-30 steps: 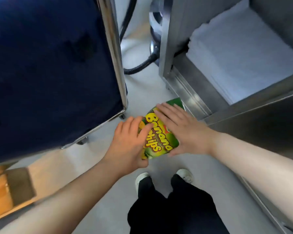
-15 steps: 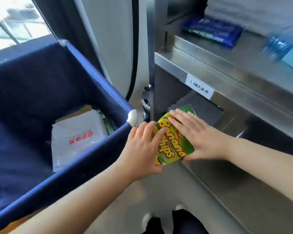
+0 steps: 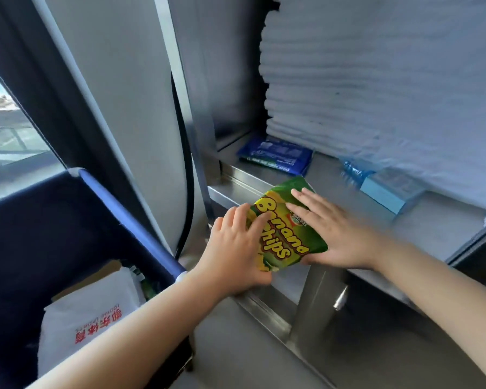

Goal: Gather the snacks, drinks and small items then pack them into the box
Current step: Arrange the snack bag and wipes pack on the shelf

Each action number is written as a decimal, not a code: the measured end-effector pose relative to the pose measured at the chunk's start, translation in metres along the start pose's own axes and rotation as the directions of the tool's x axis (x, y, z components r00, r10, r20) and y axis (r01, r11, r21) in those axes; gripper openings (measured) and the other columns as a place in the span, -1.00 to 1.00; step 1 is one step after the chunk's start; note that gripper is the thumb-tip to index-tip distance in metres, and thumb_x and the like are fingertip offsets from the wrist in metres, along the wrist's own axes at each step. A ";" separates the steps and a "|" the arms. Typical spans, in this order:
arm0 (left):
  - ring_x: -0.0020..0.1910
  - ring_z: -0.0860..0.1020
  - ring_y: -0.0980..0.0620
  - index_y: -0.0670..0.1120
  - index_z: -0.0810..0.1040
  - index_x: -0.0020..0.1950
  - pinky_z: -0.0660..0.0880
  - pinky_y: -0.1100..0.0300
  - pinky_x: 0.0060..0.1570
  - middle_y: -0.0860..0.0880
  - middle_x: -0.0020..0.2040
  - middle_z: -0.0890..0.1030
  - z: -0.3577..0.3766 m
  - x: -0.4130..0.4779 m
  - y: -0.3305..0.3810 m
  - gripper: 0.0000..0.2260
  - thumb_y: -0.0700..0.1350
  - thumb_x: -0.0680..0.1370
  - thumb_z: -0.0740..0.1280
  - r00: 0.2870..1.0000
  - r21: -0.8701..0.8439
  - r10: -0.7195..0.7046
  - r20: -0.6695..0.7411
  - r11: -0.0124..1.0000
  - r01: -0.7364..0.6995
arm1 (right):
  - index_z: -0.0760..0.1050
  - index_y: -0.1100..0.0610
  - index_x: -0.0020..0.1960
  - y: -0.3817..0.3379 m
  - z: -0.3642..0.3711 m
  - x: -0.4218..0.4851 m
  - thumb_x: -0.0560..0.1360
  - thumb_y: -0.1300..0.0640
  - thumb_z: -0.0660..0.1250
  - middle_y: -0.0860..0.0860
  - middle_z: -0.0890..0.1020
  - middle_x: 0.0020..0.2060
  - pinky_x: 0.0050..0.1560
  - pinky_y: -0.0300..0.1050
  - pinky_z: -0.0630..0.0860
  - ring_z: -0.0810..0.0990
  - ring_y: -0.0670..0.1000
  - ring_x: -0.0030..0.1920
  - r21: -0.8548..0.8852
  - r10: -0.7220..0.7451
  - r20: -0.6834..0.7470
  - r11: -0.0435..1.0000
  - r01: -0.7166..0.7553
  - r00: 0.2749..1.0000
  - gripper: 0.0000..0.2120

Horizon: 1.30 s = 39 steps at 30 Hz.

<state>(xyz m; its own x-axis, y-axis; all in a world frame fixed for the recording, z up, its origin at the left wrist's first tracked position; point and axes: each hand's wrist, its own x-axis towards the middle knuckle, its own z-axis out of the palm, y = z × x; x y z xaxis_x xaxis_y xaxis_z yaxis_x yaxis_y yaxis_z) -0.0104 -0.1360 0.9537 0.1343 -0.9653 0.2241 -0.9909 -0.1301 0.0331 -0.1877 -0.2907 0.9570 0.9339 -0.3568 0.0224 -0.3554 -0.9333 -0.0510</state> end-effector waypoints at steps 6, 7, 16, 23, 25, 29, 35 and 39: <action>0.38 0.16 -0.10 0.08 0.10 0.48 0.18 -0.03 0.35 -0.06 0.40 0.16 0.021 0.056 0.005 -0.08 0.36 0.21 0.32 0.999 -0.035 -0.006 0.042 0.999 0.007 | -0.16 -0.06 0.55 0.041 0.006 0.014 0.40 -0.32 0.30 -0.08 -0.24 0.53 0.39 -0.16 -0.26 -0.29 -0.12 0.49 0.039 0.119 0.008 0.992 -0.120 0.993 -0.07; 0.38 0.17 -0.11 0.08 0.10 0.48 0.18 -0.04 0.35 -0.07 0.40 0.16 0.025 0.064 0.007 -0.08 0.36 0.21 0.32 0.999 -0.036 -0.001 0.046 0.999 0.003 | -0.16 -0.06 0.55 0.046 0.007 0.015 0.41 -0.30 0.31 -0.08 -0.22 0.53 0.38 -0.17 -0.27 -0.27 -0.11 0.50 0.040 0.147 0.021 0.988 -0.148 0.989 -0.07; 0.40 0.17 -0.16 0.07 0.10 0.49 0.24 -0.06 0.31 -0.10 0.47 0.09 0.054 0.125 0.020 -0.12 0.38 0.26 0.28 0.978 -0.076 0.086 0.188 0.994 -0.073 | -0.06 -0.04 0.55 0.068 0.014 0.025 0.41 -0.10 0.41 -0.06 -0.05 0.55 0.45 -0.05 0.06 -0.02 -0.03 0.52 0.114 0.357 0.148 0.920 -0.374 0.923 -0.11; 0.49 -0.06 -0.16 0.08 -0.06 0.53 0.21 -0.17 0.33 0.04 0.54 -0.17 0.062 0.147 0.000 -0.12 0.50 0.35 0.09 0.869 -0.103 0.348 0.352 0.937 -0.334 | 0.04 -0.13 0.53 0.074 0.018 0.032 0.35 -0.03 0.50 -0.20 0.00 0.53 0.36 -0.27 -0.08 -0.06 -0.22 0.49 0.281 0.457 0.220 0.816 -0.504 0.862 -0.09; 0.51 -0.18 -0.11 0.09 -0.12 0.54 0.06 -0.18 0.40 0.03 0.55 -0.20 0.061 0.157 -0.009 -0.11 0.53 0.35 0.01 0.806 -0.130 0.430 0.406 0.901 -0.415 | 0.07 -0.16 0.52 0.072 0.015 0.033 0.36 0.02 0.51 -0.24 0.00 0.52 0.44 -0.19 -0.04 -0.07 -0.24 0.48 0.312 0.482 0.252 0.780 -0.542 0.839 -0.11; 0.50 -0.27 0.02 0.09 -0.16 0.54 -0.22 -0.10 0.45 -0.02 0.55 -0.21 0.061 0.181 -0.021 -0.16 0.51 0.40 -0.07 0.676 -0.164 0.578 0.458 0.802 -0.574 | 0.13 -0.17 0.50 0.065 0.008 0.027 0.42 0.06 0.44 -0.20 0.04 0.52 0.43 -0.16 0.08 0.06 -0.16 0.49 0.217 0.594 0.214 0.745 -0.630 0.776 -0.24; 0.51 -0.22 0.06 0.08 -0.15 0.54 -0.21 0.06 0.46 0.00 0.55 -0.19 0.074 0.200 -0.009 -0.27 0.42 0.48 -0.11 0.648 -0.238 0.657 0.385 0.749 -0.618 | 0.01 -0.05 0.54 0.031 0.020 0.017 0.58 0.15 0.13 -0.11 -0.01 0.54 0.45 -0.12 0.08 0.04 -0.07 0.52 0.118 0.713 0.104 0.683 -0.720 0.693 -0.41; 0.51 -0.21 0.06 0.04 -0.15 0.54 -0.20 0.07 0.48 -0.01 0.55 -0.18 0.081 0.213 -0.001 -0.41 0.27 0.58 -0.17 0.648 -0.255 0.659 0.383 0.749 -0.611 | -0.19 0.04 0.55 0.031 0.031 0.021 0.65 0.08 -0.04 -0.03 -0.19 0.53 0.38 -0.24 -0.27 -0.23 -0.09 0.51 0.148 0.717 0.181 0.656 -0.740 0.673 -0.46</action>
<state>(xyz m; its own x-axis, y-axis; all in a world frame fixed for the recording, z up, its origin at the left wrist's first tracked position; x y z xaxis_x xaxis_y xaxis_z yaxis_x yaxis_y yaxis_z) 0.0189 -0.3602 0.9227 -0.5669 -0.7977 -0.2057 -0.8238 0.5504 0.1359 -0.1778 -0.3262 0.9253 0.3804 -0.9023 -0.2027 -0.9184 -0.3427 -0.1977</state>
